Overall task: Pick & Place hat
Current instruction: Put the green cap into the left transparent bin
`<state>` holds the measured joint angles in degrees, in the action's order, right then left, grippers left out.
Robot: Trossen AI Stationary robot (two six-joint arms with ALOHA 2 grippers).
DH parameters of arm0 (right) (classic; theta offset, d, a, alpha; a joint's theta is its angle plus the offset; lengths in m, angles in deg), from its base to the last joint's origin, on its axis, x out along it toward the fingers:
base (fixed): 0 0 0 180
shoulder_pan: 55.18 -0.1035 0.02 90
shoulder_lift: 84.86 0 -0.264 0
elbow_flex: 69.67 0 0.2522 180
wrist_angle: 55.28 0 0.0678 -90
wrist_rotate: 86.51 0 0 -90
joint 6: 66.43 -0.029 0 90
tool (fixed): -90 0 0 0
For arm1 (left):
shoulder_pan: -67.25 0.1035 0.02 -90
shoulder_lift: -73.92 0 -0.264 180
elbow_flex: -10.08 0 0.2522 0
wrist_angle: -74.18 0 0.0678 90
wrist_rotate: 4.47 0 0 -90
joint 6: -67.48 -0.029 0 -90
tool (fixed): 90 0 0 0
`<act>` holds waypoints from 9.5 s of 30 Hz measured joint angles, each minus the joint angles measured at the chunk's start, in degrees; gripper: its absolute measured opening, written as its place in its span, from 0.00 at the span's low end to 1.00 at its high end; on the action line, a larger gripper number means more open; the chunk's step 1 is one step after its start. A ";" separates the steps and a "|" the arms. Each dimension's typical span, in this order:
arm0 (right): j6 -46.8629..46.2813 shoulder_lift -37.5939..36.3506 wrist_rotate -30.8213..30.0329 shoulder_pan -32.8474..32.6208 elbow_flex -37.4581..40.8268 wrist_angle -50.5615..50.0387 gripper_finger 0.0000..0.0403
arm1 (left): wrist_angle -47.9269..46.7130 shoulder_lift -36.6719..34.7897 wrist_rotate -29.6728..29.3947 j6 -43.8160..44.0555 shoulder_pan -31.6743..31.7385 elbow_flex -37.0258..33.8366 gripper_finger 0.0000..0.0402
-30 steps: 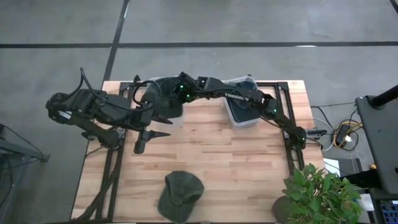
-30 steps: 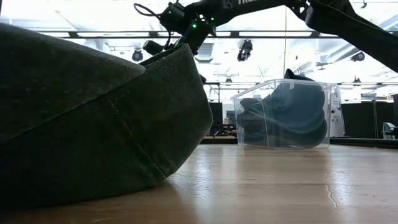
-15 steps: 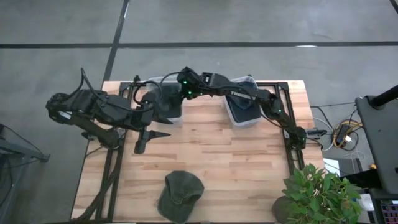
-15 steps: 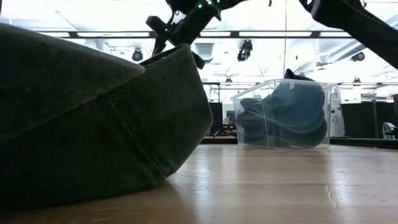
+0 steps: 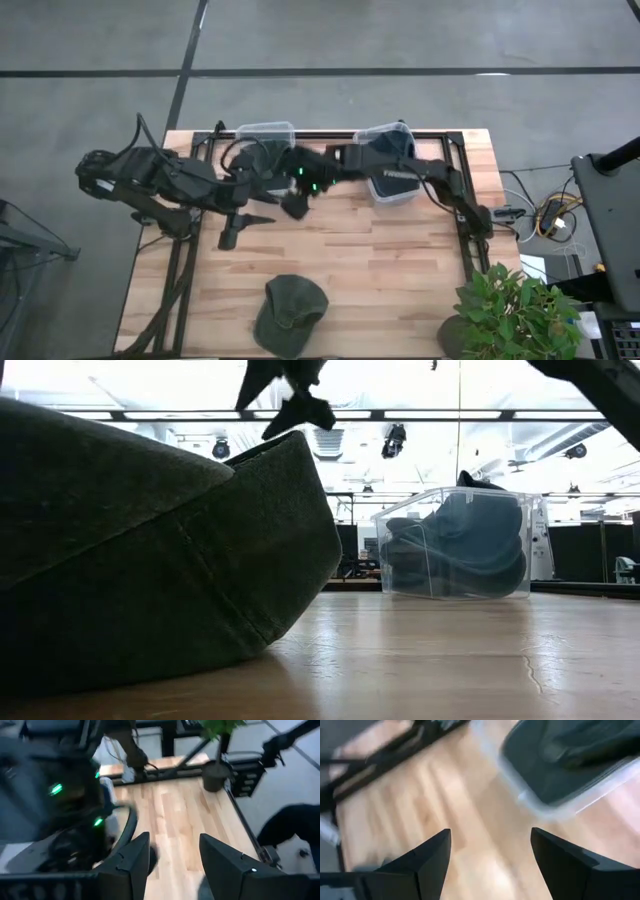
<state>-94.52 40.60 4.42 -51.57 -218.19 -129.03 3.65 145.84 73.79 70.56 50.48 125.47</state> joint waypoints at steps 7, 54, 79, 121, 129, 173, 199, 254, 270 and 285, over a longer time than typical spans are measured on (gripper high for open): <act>-3.99 0.16 -0.94 -10.29 0.21 -5.47 0.66 | -1.36 0.00 0.91 0.53 -0.16 -3.14 0.42; -41.38 0.31 -5.29 -35.98 28.93 18.94 0.61 | -1.25 -0.07 0.13 1.07 -0.28 -5.35 0.42; 8.62 0.35 -21.90 -38.11 30.70 21.18 0.52 | -1.20 -0.01 0.10 0.86 -0.26 -5.35 0.42; 15.27 0.38 -40.51 -35.97 20.06 -4.12 0.02 | -1.30 -0.13 3.94 15.65 -0.33 -15.57 0.42; 15.41 0.29 -44.69 -36.40 11.58 -13.08 0.02 | 0.44 -0.35 8.30 28.95 -0.98 -24.62 0.42; 16.44 -6.14 -67.06 -37.60 -0.26 -26.72 0.03 | 37.54 -2.08 1.18 34.65 -0.55 -49.67 0.42; 16.55 -6.25 -70.20 -37.49 -0.24 -26.23 0.03 | 53.69 -1.88 8.41 33.09 0.91 -52.30 0.14; 9.47 -6.25 -71.59 -37.52 -0.24 -24.70 0.03 | 65.48 1.79 11.63 29.88 5.18 -52.24 0.07; 8.49 -6.25 -71.43 -37.49 -0.24 -25.44 0.25 | 55.43 -6.50 9.26 30.86 5.81 -52.24 0.01; 7.06 -6.97 -72.47 -37.62 -0.17 -25.48 0.66 | 38.02 -28.30 -13.40 32.10 7.47 -51.61 0.01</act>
<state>-87.46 33.64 -68.05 -89.20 -218.37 -154.51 41.67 117.55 60.39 102.65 57.95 73.85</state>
